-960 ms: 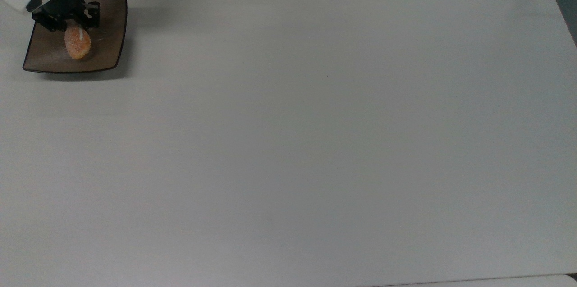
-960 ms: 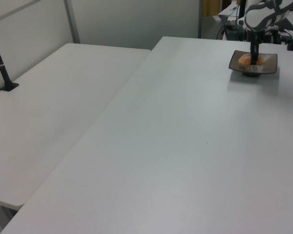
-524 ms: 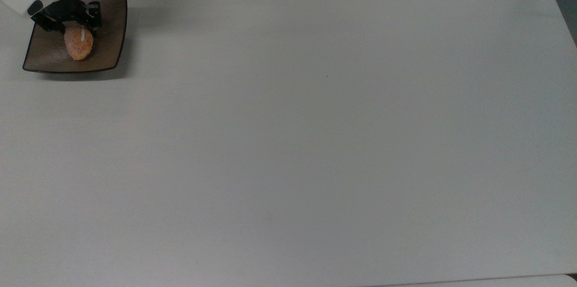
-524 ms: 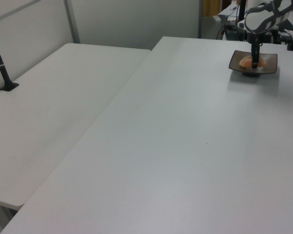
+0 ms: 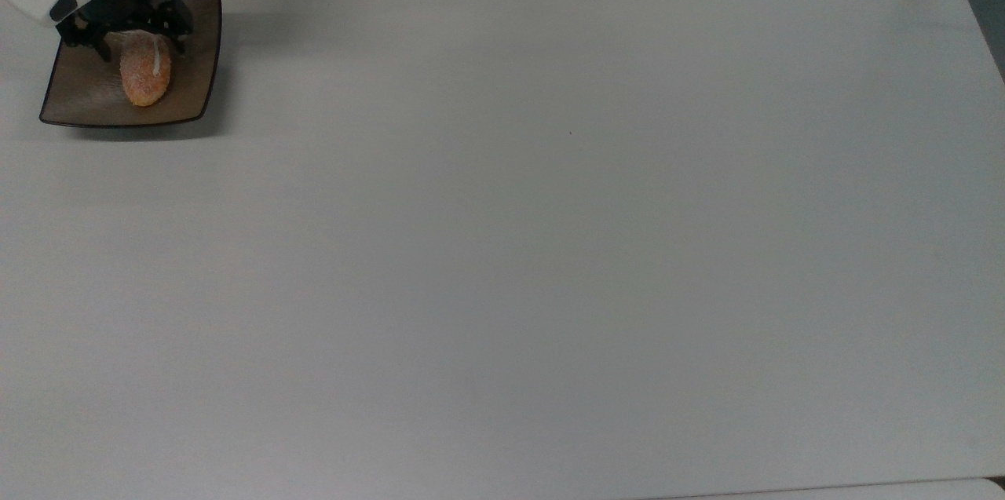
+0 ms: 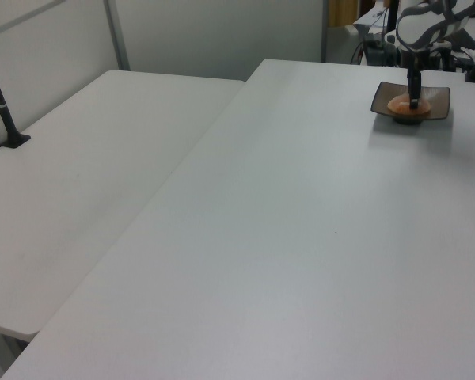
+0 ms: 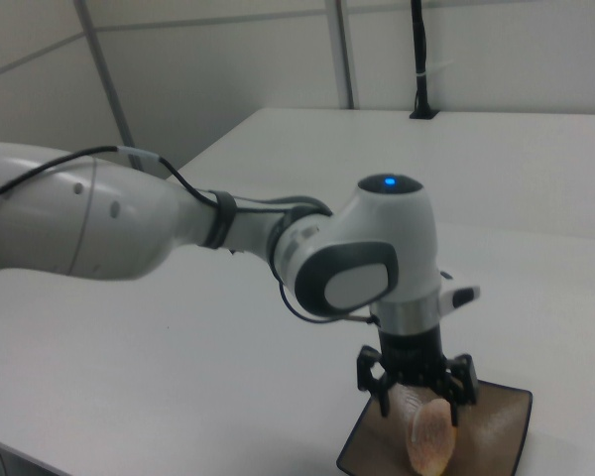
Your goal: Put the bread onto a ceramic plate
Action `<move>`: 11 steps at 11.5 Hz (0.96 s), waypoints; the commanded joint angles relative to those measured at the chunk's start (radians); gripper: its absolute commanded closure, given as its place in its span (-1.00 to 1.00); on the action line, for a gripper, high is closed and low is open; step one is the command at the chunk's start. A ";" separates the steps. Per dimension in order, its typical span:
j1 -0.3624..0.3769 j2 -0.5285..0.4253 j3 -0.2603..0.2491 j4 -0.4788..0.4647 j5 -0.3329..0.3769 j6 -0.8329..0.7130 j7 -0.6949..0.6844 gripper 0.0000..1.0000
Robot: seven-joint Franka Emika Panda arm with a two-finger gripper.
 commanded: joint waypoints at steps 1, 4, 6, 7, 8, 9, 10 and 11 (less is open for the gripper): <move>0.012 -0.148 0.038 0.058 0.007 -0.204 0.033 -1.00; 0.044 -0.199 0.122 0.202 0.007 -0.405 0.230 -1.00; 0.045 -0.252 0.184 0.265 0.027 -0.523 0.321 -1.00; 0.045 -0.268 0.219 0.285 0.062 -0.568 0.346 -1.00; 0.045 -0.286 0.248 0.305 0.078 -0.618 0.401 -1.00; 0.045 -0.300 0.287 0.320 0.079 -0.649 0.476 -1.00; 0.045 -0.309 0.331 0.331 0.078 -0.660 0.564 -1.00; 0.051 -0.324 0.359 0.331 0.079 -0.660 0.644 -1.00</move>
